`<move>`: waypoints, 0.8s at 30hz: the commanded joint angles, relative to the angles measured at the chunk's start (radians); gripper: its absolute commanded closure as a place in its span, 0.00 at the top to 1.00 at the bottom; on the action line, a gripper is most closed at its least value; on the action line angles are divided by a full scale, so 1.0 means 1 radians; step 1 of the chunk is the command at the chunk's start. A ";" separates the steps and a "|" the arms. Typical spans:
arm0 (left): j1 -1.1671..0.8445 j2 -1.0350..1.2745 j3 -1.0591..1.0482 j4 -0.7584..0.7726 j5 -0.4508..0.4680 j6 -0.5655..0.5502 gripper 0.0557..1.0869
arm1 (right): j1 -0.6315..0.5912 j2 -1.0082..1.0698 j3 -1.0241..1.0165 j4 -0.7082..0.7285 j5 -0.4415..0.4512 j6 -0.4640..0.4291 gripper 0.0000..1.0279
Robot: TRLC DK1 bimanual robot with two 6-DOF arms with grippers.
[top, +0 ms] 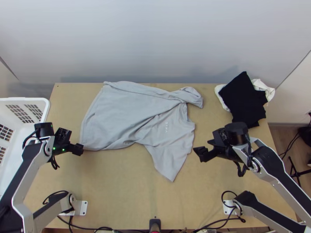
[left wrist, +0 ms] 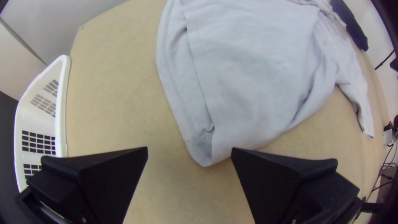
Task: Fold the t-shirt
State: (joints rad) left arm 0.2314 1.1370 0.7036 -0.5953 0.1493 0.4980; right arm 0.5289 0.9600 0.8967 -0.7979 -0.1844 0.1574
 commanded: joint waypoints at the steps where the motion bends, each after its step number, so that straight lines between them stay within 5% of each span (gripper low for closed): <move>1: 0.031 0.132 0.059 -0.052 0.087 -0.042 0.95 | 0.010 -0.033 -0.036 -0.029 -0.017 -0.013 0.96; 12: -0.009 0.159 0.139 -0.186 0.202 -0.159 0.95 | 0.020 -0.050 -0.085 -0.032 -0.017 -0.036 0.96; 24: -0.092 0.187 0.066 -0.072 0.194 -0.239 0.95 | 0.023 -0.069 -0.062 -0.057 -0.017 -0.048 0.93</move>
State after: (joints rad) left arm 0.1776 1.3067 0.8032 -0.7235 0.3447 0.2943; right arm 0.5495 0.9024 0.8265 -0.8394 -0.2012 0.1169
